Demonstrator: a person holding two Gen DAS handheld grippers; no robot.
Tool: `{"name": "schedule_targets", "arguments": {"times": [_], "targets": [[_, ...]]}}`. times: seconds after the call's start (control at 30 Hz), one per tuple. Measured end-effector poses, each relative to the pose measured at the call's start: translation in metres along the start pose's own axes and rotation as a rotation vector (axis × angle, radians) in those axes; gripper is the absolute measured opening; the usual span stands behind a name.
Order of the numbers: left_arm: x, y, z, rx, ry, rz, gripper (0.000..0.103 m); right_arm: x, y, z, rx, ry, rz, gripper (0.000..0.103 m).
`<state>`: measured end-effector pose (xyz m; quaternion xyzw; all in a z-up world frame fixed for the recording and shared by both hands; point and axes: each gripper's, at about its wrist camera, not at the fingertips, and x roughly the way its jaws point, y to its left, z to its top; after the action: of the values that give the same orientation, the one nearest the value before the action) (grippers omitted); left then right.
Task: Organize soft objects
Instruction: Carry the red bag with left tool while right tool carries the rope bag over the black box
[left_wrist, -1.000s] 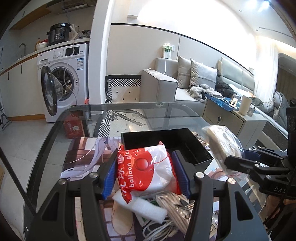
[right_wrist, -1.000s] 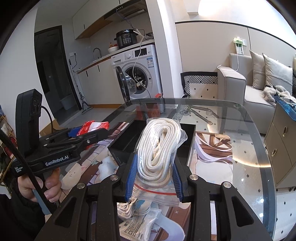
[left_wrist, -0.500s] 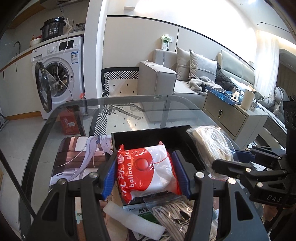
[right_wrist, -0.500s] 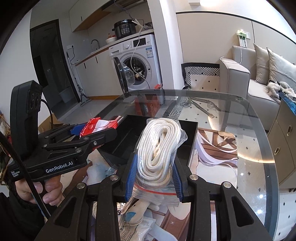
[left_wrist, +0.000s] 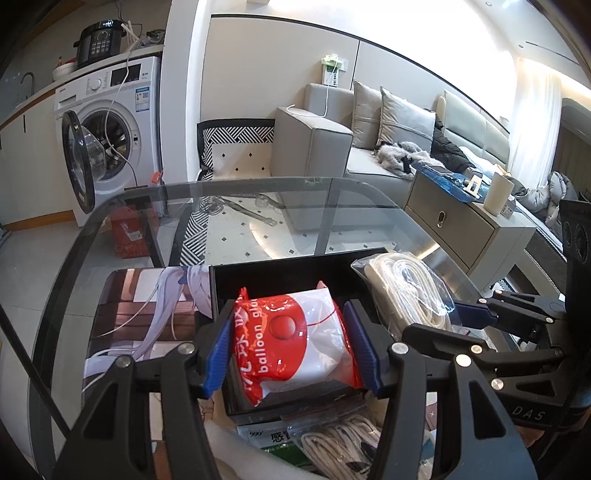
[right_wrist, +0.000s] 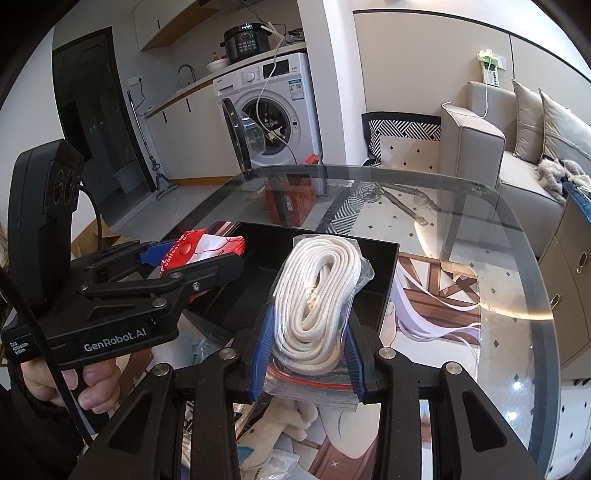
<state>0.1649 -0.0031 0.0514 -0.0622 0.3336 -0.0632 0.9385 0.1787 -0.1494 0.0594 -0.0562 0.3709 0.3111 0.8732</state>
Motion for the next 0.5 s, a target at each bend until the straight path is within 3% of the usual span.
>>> {"name": "schedule_targets", "arguments": {"times": [0.5], "targets": [[0.023, 0.006, -0.001, -0.020, 0.038, -0.004, 0.057, 0.022, -0.006, 0.008, -0.035, 0.029, -0.049, 0.036]]}}
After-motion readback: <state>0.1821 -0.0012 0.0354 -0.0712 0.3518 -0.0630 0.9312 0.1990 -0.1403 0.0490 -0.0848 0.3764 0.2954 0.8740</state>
